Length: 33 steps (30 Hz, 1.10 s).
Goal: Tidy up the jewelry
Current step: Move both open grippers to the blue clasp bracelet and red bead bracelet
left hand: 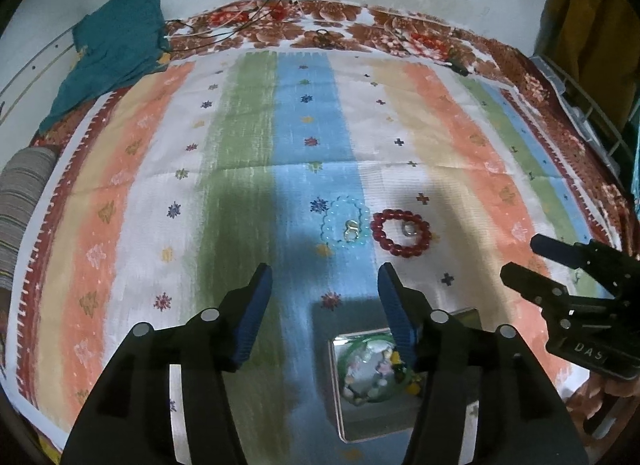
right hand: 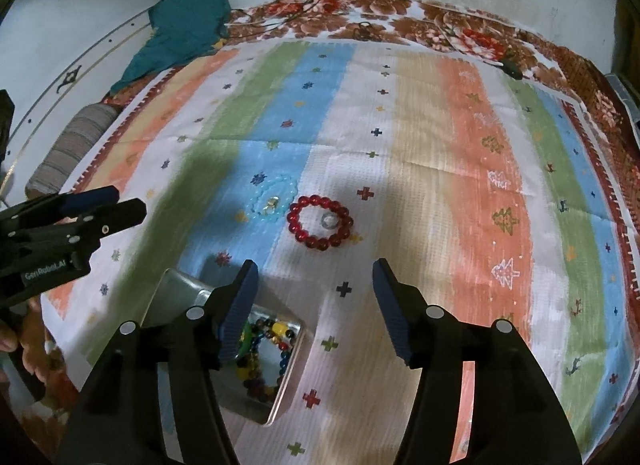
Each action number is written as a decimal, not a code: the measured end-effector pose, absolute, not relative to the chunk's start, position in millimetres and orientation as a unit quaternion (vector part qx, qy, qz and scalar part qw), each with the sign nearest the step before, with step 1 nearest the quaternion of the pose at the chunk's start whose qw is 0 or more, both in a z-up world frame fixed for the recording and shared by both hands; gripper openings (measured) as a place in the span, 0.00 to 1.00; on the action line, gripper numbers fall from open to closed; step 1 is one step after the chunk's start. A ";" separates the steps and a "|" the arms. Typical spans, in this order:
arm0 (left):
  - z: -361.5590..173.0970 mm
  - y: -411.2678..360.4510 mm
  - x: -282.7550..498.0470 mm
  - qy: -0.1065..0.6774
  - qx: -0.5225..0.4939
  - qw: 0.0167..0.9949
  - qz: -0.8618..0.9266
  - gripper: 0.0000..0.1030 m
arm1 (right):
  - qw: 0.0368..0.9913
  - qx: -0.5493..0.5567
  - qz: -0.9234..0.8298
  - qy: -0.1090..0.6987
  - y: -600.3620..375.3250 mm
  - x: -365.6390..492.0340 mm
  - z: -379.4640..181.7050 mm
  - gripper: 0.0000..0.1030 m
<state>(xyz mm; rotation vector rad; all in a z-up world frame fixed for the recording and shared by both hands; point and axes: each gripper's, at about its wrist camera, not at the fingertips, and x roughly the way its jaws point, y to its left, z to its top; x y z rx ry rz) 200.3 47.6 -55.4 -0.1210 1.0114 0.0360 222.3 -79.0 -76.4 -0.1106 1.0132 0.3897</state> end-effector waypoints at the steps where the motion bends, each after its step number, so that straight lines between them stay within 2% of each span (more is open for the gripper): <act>1: -57.2 47.1 202.9 0.486 -0.055 0.872 0.018 0.57 | 0.855 -0.054 0.184 0.482 -77.8 224.7 -77.8 0.60; 12: -79.2 48.9 235.5 0.508 -0.052 0.860 0.015 0.59 | 0.845 -0.070 0.179 0.499 -70.1 251.9 -98.1 0.67; 33: -110.0 58.0 278.2 0.536 -0.064 0.842 0.008 0.61 | 0.821 -0.073 0.164 0.542 -62.3 286.1 -138.0 0.68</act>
